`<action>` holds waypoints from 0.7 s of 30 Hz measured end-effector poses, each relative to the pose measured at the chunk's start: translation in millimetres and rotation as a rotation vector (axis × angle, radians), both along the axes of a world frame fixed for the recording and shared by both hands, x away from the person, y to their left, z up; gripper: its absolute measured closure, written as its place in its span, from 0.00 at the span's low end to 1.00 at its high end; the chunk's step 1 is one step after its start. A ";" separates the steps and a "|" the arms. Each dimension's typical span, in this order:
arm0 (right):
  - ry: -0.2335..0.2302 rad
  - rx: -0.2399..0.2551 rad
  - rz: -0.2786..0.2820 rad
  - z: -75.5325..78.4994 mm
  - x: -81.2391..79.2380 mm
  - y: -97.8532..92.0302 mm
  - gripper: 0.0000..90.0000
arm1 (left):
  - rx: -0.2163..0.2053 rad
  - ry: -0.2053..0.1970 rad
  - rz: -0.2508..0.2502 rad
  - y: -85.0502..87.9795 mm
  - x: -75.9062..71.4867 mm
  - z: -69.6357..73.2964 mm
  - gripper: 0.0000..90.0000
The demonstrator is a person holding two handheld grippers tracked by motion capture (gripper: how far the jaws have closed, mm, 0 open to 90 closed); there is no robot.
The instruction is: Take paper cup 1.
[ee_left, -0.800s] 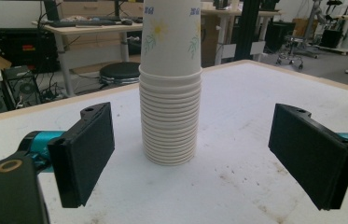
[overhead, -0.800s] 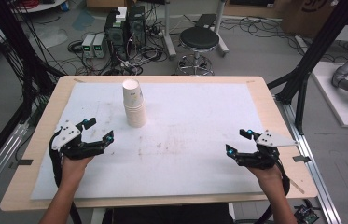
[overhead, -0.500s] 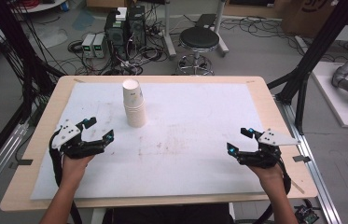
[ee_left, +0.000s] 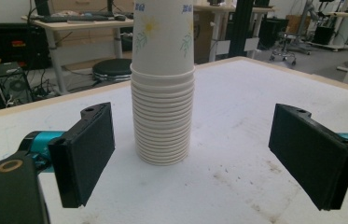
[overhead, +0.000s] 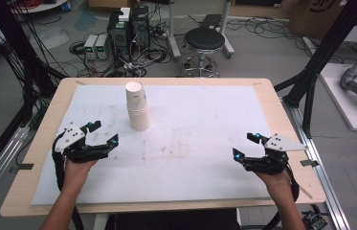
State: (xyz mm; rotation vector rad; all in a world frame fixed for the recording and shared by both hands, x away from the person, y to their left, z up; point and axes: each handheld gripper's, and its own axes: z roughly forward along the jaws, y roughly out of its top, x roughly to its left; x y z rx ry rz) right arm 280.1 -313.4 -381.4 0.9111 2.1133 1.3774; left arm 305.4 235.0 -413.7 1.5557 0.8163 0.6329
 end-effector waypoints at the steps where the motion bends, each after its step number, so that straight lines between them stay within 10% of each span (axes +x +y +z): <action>1: -0.002 -0.008 0.000 -0.2 -0.6 0.3 0.22 | 0.002 0.001 -0.002 -0.3 0.3 0.6 0.16; 21: -0.011 -0.011 0.023 3.9 -1.7 5.5 0.22 | 0.033 0.034 -0.038 -13.7 28.9 41.6 0.16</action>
